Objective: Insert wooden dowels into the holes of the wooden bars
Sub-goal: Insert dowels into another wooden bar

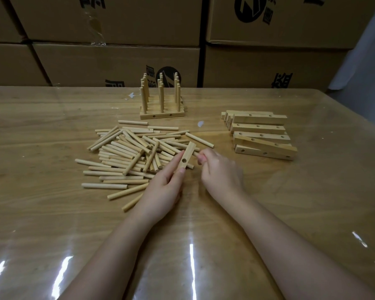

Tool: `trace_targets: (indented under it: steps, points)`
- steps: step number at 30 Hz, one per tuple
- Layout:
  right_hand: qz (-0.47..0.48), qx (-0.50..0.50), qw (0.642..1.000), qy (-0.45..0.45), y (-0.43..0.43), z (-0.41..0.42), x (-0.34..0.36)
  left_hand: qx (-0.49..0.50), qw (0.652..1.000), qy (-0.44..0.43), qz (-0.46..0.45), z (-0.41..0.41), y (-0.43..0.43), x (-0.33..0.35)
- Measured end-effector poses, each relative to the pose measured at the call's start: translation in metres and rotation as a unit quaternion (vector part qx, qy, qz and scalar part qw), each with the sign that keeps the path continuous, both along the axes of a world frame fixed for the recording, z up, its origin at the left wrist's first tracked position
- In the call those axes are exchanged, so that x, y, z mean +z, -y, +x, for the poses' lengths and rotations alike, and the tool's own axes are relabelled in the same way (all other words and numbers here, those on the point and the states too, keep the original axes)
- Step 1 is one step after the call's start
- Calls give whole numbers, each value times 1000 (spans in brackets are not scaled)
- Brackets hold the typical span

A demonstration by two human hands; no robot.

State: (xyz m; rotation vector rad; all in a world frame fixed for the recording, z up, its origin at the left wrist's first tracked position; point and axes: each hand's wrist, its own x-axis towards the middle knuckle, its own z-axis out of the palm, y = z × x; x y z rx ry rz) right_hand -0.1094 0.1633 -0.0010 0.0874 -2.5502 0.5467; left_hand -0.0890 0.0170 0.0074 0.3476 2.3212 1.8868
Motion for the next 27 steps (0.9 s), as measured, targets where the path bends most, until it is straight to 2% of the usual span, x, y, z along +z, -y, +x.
trace_targets:
  steps: [5,10,14,17,19,21,24,27]
  points:
    - [-19,16,999,23,-4,-4,-1,-8,999,-16,-39,-1,2,-5]
    - [-48,49,998,12,-1,-11,-3,11,1000,-4,11,-7,-2,-9]
    - [-140,70,986,-59,1,-11,-1,34,997,20,65,-10,-1,-11]
    - [-298,1,950,-91,-8,-13,0,58,985,58,155,-11,-1,-9]
    - [-370,-40,926,-62,-14,-17,-1,78,976,76,190,-14,1,-8]
    - [-332,-49,942,11,-19,-23,-4,79,968,95,220,-18,4,-6]
    - [-156,-13,982,107,-20,-28,-11,51,949,119,287,-19,10,-4]
    - [-24,-10,984,177,-19,-28,-13,50,926,129,350,-20,13,-2]
